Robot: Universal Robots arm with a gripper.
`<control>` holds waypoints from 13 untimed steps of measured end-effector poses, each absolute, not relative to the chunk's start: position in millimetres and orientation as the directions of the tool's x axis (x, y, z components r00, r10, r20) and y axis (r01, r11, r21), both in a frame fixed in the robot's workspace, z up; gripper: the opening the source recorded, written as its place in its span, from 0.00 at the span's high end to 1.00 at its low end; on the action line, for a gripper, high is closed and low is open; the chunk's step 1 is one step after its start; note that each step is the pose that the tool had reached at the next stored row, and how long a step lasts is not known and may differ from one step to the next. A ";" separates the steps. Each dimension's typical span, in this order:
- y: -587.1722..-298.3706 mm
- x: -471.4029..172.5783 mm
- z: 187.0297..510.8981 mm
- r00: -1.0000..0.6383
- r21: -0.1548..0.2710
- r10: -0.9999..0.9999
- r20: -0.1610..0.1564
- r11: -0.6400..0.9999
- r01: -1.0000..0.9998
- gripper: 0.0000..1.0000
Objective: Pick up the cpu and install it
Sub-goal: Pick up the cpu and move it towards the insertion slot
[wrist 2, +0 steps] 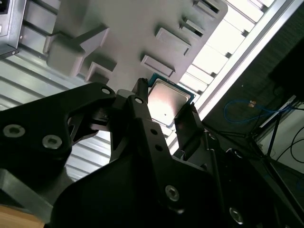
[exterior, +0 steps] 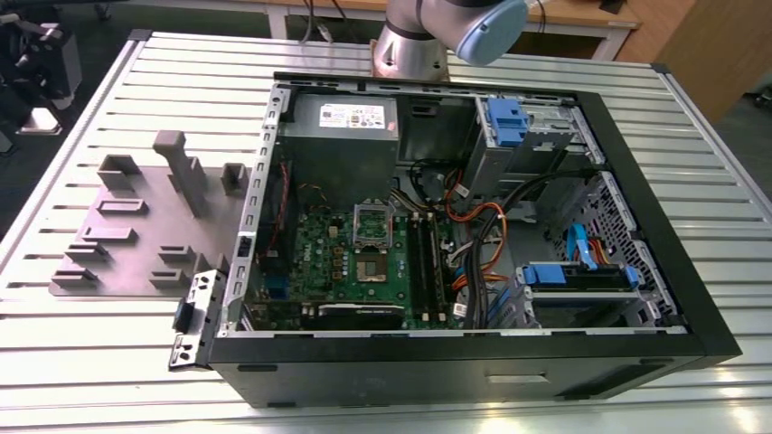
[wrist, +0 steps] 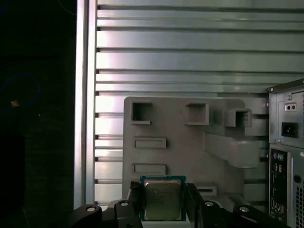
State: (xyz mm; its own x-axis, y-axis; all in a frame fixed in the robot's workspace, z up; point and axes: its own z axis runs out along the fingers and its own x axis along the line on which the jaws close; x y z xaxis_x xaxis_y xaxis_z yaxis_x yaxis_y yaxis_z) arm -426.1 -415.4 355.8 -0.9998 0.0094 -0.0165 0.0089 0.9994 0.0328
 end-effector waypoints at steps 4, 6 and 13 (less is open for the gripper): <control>-415.4 -426.1 363.8 -1.000 0.033 0.009 -0.016 0.999 0.009 0.53; -415.4 -426.1 366.6 -1.000 0.033 0.009 -0.016 0.999 0.009 0.53; -415.4 -426.1 376.3 -1.000 0.033 0.009 -0.016 0.999 0.009 0.53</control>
State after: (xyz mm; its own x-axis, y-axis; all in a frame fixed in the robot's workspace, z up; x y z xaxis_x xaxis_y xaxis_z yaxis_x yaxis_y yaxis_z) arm -426.1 -415.4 376.3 -0.9998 0.0094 -0.0164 0.0089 0.9994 0.0327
